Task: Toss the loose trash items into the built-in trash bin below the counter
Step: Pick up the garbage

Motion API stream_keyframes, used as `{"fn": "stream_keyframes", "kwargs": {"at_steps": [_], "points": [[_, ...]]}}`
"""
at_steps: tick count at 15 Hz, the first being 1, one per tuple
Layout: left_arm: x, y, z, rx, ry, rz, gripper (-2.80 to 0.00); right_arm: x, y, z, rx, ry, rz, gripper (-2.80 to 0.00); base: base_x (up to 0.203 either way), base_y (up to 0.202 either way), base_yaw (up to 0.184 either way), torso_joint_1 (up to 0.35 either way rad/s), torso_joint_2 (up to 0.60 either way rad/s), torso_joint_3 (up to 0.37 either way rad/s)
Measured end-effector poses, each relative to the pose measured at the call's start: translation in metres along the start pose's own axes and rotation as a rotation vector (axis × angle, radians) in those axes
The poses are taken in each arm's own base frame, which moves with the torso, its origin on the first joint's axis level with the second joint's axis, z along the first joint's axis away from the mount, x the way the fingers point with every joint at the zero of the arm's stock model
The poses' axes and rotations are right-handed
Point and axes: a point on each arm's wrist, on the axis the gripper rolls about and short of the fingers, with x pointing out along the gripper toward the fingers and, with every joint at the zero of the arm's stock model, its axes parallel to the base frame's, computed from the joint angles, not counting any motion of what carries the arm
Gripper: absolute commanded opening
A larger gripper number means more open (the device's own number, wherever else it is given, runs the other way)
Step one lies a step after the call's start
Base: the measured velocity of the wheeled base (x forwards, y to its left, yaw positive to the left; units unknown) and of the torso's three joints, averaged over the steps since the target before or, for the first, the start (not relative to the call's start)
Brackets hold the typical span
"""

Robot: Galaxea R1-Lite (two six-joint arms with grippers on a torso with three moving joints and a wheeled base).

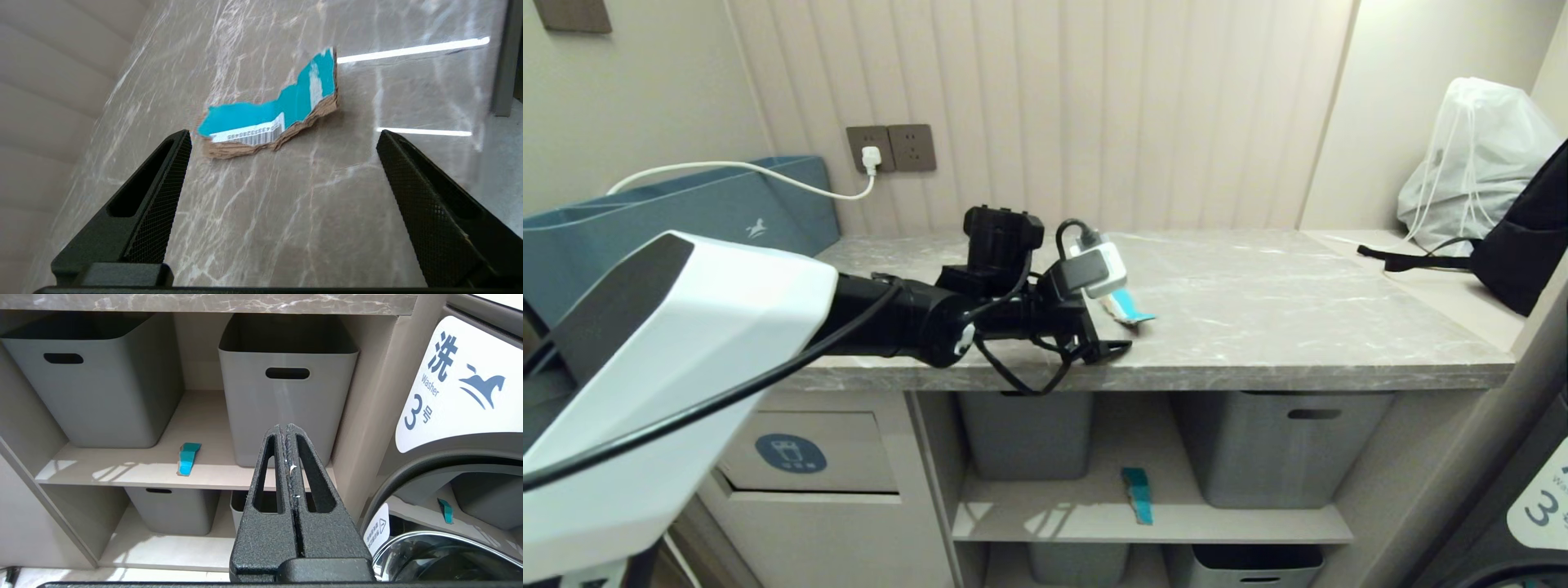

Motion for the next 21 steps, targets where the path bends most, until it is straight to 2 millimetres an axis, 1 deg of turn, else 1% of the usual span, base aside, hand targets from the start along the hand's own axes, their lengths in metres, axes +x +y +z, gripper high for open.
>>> {"fn": "stream_keyframes", "kwargs": {"at_steps": [5, 11, 14, 16, 21], "points": [[0.010, 0.004, 0.012, 0.018, 0.009, 0.059, 0.00, 0.000, 0.000, 0.000, 0.000, 0.000, 0.000, -2.80, 0.000, 0.000, 0.000, 0.000, 0.00, 0.000], [0.028, -0.005, 0.016, 0.003, 0.031, 0.091, 0.00, 0.000, 0.000, 0.000, 0.000, 0.000, 0.000, -2.80, 0.000, 0.000, 0.000, 0.000, 0.00, 0.000], [0.037, -0.013, 0.016, -0.066, 0.066, 0.132, 0.00, 0.000, 0.000, 0.000, 0.000, 0.000, 0.000, -2.80, 0.000, 0.000, 0.000, 0.000, 0.00, 0.000], [0.040, -0.014, 0.018, -0.072, 0.076, 0.146, 0.00, 0.000, 0.000, 0.000, 0.000, 0.000, 0.000, -2.80, 0.000, 0.000, 0.000, 0.000, 0.00, 0.000], [0.042, -0.009, 0.022, -0.085, 0.100, 0.204, 0.00, 0.000, 0.000, 0.000, 0.000, 0.000, 0.000, -2.80, 0.000, 0.000, 0.000, 0.000, 0.00, 0.000]]}}
